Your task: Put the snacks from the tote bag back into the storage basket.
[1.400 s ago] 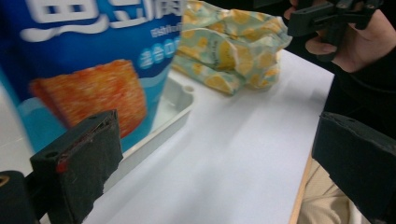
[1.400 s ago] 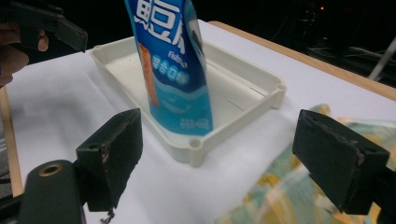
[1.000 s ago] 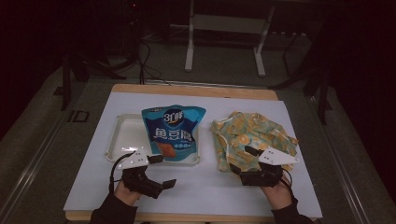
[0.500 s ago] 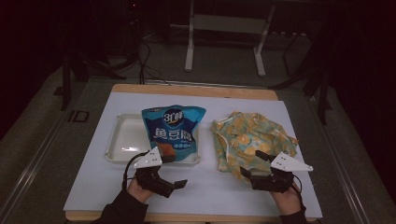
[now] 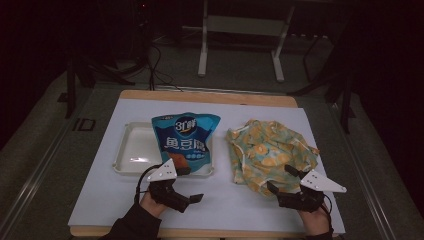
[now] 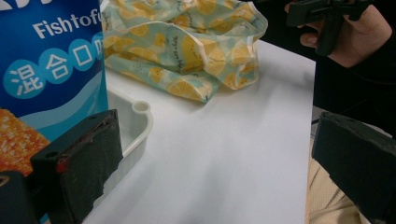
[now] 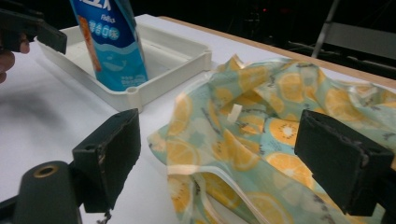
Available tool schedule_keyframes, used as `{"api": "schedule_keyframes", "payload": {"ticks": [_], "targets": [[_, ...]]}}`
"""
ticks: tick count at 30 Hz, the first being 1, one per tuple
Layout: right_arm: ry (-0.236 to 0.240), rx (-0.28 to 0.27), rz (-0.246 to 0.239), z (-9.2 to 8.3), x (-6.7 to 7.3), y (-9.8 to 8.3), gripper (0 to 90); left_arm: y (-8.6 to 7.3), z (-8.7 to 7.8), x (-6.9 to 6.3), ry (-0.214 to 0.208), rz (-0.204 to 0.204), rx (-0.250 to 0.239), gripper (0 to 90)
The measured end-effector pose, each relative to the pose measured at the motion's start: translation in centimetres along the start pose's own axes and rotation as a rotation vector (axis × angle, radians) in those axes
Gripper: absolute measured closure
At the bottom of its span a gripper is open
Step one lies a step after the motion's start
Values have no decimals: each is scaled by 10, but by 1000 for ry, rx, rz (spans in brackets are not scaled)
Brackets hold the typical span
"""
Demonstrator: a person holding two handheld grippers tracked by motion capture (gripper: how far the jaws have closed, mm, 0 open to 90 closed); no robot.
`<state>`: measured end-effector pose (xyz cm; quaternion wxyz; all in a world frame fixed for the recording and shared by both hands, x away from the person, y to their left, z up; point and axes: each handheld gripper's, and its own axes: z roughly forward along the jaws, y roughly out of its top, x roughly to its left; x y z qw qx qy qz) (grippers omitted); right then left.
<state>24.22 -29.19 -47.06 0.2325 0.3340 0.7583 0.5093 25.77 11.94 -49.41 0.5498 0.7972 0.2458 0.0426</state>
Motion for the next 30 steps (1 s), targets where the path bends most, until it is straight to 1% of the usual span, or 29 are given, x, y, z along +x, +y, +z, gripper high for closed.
{"api": "schedule_keyframes", "payload": {"ticks": [4,7,10,13,16,18,23,24,30], "targets": [[-8,0,4,-1,-3,-2,145,-1,-1,-1,-3,4,-8,24],[-13,2,2,0,-5,-4,145,-4,-2,0,-11,6,0,24],[-25,-2,0,-1,-6,-4,145,-6,-2,0,-6,6,1,24],[-32,-27,17,-5,-9,-3,145,-6,-4,0,-11,4,-4,24],[-39,-29,25,-7,-11,-3,145,-6,-5,0,-10,4,-13,24],[-39,-30,28,-7,-11,-3,146,-6,-5,0,-9,4,-13,24],[-29,-9,26,-4,-10,-5,146,-8,-3,0,-3,9,-2,24],[-27,-14,28,-3,-10,-5,146,-8,-3,1,-4,8,0,24],[-21,-16,39,-4,-11,-6,146,-8,-5,1,1,0,-13,24]]}}
